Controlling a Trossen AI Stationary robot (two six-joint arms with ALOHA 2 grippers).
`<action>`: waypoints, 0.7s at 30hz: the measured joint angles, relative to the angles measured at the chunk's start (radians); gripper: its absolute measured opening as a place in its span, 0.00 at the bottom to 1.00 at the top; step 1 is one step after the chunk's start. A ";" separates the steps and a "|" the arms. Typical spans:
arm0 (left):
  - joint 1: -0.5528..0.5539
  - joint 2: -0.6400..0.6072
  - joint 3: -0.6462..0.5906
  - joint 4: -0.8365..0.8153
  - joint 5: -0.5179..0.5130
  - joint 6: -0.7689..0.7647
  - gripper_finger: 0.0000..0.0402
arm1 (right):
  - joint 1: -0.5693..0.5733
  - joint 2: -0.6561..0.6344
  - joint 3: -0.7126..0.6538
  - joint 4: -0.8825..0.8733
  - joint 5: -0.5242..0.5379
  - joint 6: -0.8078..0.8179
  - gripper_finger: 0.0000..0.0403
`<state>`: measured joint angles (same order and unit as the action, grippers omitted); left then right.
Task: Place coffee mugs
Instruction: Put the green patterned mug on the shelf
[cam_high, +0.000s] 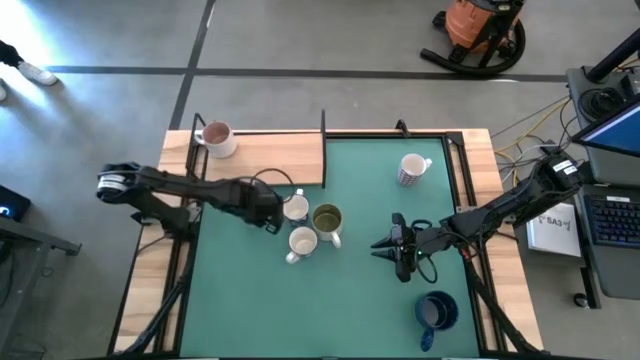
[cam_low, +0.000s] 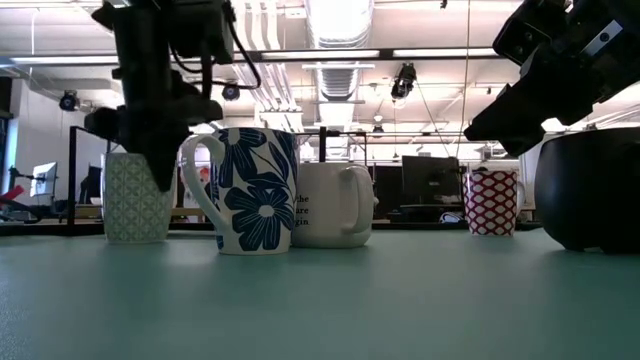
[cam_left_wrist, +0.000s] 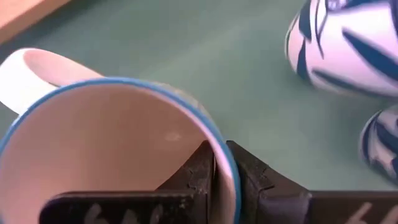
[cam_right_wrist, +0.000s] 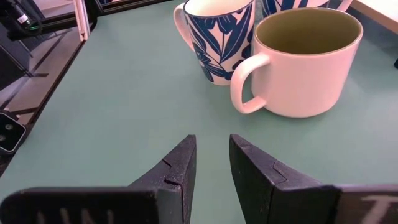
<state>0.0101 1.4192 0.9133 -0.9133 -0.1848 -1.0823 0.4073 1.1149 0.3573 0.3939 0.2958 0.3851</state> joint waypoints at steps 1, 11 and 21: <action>0.014 -0.008 -0.011 0.012 0.010 0.008 0.04 | 0.000 0.000 0.000 0.000 0.000 0.000 0.21; 0.031 -0.037 0.043 -0.024 0.016 0.225 0.12 | 0.000 0.000 0.000 0.000 0.000 0.000 0.21; 0.010 -0.048 0.112 -0.134 0.045 0.676 0.35 | 0.000 0.000 0.000 0.000 0.000 0.000 0.21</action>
<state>0.0197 1.3712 1.0257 -1.0474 -0.1398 -0.4067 0.4073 1.1149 0.3573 0.3939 0.2962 0.3851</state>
